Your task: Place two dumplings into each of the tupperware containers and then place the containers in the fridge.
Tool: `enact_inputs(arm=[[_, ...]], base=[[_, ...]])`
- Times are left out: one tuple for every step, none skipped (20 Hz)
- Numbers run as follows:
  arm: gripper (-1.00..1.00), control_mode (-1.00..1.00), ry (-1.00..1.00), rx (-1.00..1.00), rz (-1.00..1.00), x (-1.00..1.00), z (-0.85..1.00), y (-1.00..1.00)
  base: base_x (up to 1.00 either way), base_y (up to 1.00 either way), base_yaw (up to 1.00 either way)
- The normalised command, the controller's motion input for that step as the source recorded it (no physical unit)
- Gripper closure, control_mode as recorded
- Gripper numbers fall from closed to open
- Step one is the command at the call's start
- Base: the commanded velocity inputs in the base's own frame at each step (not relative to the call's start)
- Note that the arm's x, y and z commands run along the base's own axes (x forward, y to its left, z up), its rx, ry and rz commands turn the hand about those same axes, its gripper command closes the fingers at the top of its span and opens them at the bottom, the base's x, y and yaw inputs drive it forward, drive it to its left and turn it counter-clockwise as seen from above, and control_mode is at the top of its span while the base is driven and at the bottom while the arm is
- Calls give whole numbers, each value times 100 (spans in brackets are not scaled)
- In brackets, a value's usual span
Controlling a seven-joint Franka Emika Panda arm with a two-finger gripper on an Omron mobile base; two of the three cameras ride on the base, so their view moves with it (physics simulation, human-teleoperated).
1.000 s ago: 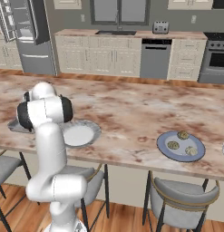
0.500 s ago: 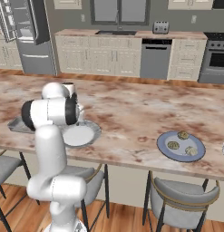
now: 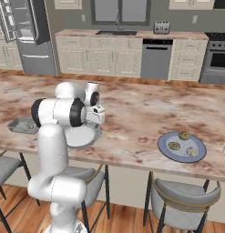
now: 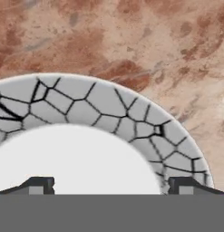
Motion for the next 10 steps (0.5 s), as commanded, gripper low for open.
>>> enact_inputs(arm=[[-100,-100,20,0,-29,0,0,-100],[-100,-100,21,0,-30,0,0,-100],[-100,-100,24,0,-31,0,0,-100],[-100,-100,25,0,-31,0,0,-100],[-100,-100,23,0,-27,0,0,-100],[-100,-100,25,0,-26,0,0,-100],[-100,-100,20,0,-25,0,0,-100],[-100,-100,25,0,-23,0,0,-100],[-100,-100,24,0,-24,0,0,-100],[-100,-100,25,0,-26,0,0,-100]], base=[[0,0,0],[0,0,0],[0,0,0],[0,0,0],[0,0,0],[0,0,0],[0,0,0],[0,0,0],[0,0,0],[0,0,0]])
